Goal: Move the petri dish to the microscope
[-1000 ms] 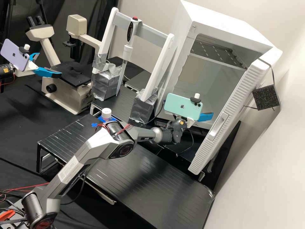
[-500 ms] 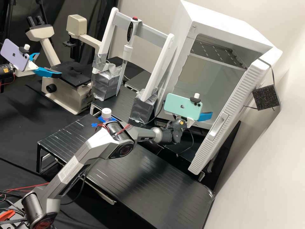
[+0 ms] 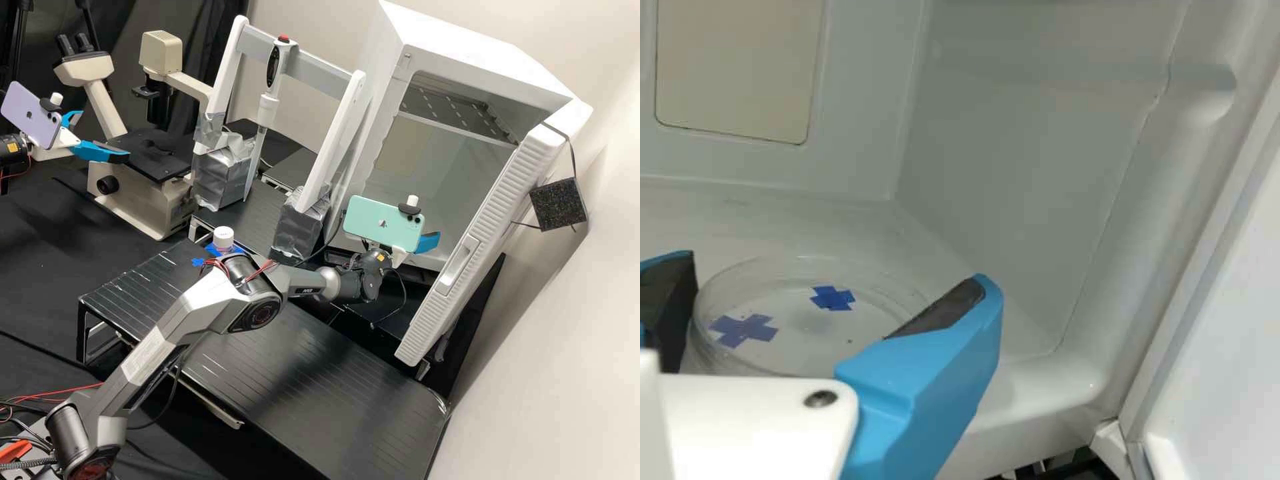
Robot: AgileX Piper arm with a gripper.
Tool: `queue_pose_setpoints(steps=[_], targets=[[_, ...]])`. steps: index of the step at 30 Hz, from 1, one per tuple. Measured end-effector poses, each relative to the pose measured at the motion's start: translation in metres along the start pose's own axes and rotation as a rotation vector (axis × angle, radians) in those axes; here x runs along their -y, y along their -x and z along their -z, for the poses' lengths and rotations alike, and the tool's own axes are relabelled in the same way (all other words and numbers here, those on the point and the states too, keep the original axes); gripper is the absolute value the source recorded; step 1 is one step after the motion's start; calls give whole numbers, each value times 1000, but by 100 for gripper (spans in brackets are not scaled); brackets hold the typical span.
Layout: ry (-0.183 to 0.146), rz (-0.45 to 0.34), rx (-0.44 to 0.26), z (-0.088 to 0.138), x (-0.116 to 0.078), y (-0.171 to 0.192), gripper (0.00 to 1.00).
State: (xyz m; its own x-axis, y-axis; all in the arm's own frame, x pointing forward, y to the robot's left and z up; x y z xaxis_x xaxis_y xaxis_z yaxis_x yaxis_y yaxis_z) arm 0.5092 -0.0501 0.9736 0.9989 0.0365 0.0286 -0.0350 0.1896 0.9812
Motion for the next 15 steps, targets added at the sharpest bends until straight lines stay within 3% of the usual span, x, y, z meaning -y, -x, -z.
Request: queue_pose_setpoints(steps=[15], targets=[[-2, 4, 3, -1, 1, 0, 0]])
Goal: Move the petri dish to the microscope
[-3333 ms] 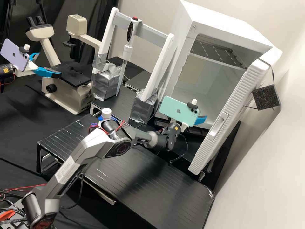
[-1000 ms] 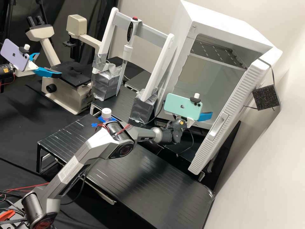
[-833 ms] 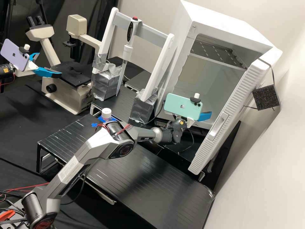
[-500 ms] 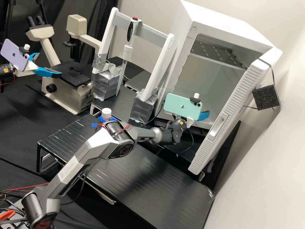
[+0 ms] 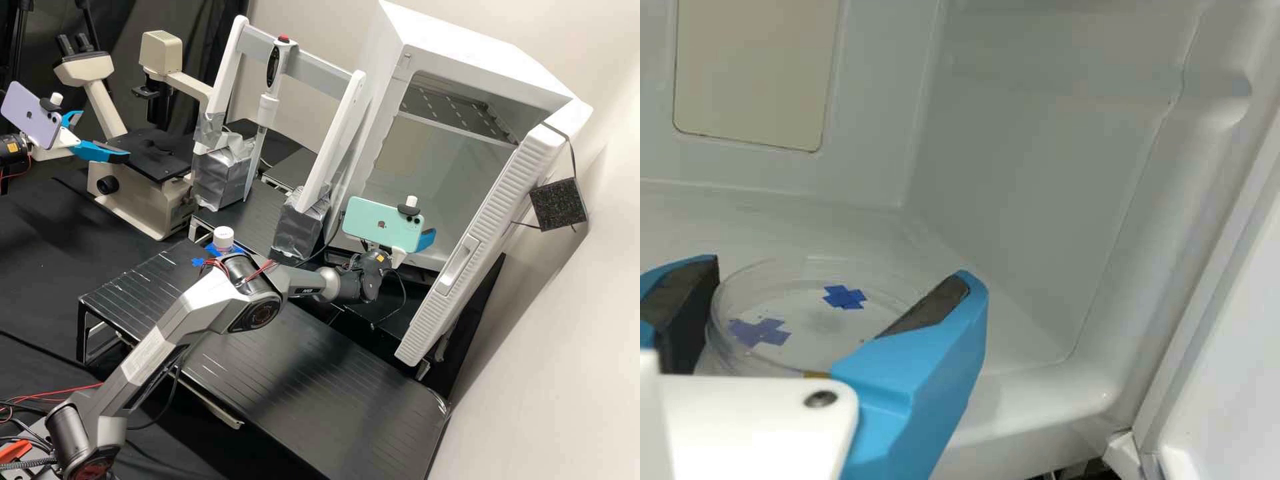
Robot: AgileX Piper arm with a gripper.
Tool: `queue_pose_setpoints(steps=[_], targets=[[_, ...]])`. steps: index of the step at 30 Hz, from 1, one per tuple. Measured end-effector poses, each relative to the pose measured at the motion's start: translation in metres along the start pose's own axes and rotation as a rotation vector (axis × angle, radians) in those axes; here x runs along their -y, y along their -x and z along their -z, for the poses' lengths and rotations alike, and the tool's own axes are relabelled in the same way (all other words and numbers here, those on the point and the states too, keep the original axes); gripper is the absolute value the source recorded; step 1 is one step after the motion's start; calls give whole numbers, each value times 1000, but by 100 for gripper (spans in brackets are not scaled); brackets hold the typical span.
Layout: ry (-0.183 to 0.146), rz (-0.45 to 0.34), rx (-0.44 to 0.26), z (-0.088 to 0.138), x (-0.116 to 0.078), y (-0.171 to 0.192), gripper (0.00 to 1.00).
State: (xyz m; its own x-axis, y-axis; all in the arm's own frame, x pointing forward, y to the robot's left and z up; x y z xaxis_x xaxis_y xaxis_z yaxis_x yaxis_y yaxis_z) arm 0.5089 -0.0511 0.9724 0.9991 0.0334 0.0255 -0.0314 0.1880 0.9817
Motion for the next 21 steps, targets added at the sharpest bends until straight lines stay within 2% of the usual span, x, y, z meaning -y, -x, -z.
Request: queue_pose_setpoints(steps=[11, 21], targets=[[-4, 1, 2, -1, -2, 5, 0], [-3, -28, 33, -6, -25, 30, 0]])
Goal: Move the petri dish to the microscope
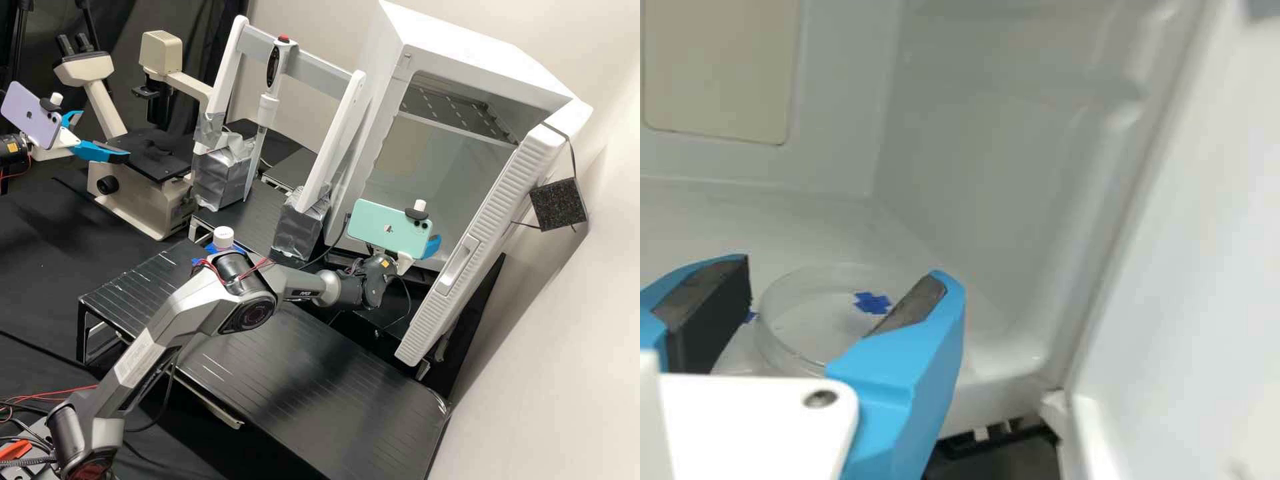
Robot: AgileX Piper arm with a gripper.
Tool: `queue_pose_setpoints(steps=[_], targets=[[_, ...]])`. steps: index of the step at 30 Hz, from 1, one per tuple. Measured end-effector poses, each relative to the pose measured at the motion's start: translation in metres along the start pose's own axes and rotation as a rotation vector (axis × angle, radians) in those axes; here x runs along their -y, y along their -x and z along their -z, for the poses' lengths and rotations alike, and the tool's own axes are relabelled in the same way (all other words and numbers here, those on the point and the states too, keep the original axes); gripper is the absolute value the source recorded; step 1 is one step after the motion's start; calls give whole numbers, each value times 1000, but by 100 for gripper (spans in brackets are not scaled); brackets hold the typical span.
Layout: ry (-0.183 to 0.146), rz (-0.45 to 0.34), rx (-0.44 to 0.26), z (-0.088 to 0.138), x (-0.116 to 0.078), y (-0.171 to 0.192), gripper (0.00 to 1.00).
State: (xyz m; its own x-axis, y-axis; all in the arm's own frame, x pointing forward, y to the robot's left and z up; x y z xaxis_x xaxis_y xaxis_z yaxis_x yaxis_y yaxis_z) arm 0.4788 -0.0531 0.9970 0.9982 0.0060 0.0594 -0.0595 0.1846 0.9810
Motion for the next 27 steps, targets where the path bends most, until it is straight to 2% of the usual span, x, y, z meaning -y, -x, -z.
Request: queue_pose_setpoints(steps=[7, 27], targets=[[1, -15, -25, 2, -6, 6, 0], [-9, 7, -21, 2, 3, 7, 0]])
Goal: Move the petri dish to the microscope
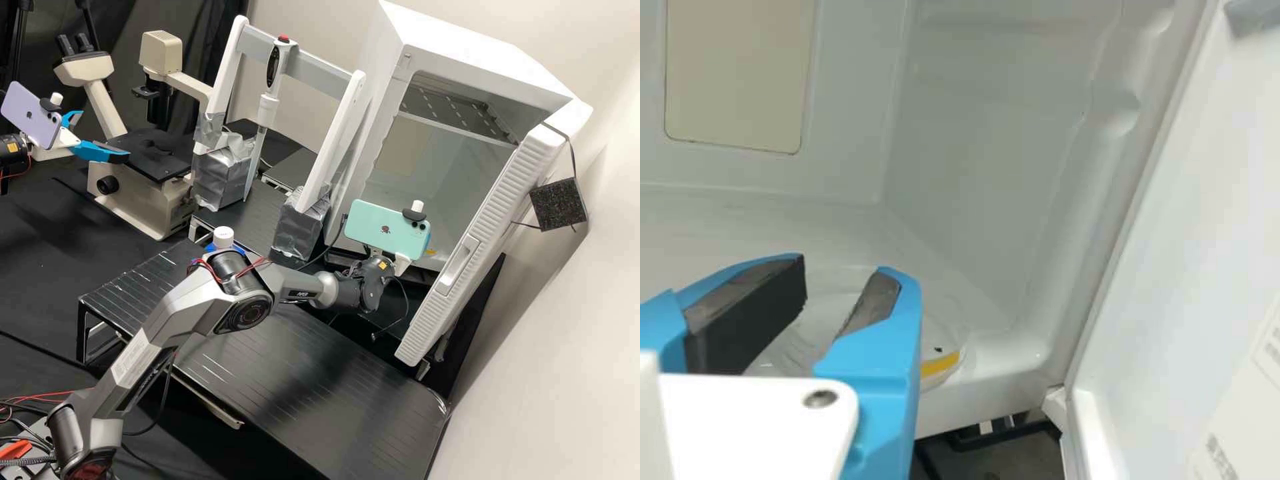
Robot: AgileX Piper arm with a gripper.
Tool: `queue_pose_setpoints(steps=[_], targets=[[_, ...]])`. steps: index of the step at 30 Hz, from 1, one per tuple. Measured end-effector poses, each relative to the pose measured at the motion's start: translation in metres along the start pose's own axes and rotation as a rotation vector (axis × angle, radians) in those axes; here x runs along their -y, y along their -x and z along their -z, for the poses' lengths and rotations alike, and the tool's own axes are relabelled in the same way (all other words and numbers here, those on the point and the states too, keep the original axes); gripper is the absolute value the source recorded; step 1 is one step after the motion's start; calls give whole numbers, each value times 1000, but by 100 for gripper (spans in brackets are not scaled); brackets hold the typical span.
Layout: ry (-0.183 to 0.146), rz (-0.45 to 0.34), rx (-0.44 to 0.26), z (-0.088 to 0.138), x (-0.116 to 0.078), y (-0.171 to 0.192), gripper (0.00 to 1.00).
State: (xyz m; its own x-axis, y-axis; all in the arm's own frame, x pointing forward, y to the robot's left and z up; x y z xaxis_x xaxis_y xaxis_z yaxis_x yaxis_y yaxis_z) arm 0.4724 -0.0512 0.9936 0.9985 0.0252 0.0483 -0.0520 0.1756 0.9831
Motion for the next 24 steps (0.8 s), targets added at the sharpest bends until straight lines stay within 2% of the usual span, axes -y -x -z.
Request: queue_pose_setpoints(steps=[8, 15, 24], targets=[[3, 6, -26, 13, 3, -3, 0], [14, -3, -66, 35, -2, -3, 0], [17, -5, -73, 38, -3, -3, 0]])
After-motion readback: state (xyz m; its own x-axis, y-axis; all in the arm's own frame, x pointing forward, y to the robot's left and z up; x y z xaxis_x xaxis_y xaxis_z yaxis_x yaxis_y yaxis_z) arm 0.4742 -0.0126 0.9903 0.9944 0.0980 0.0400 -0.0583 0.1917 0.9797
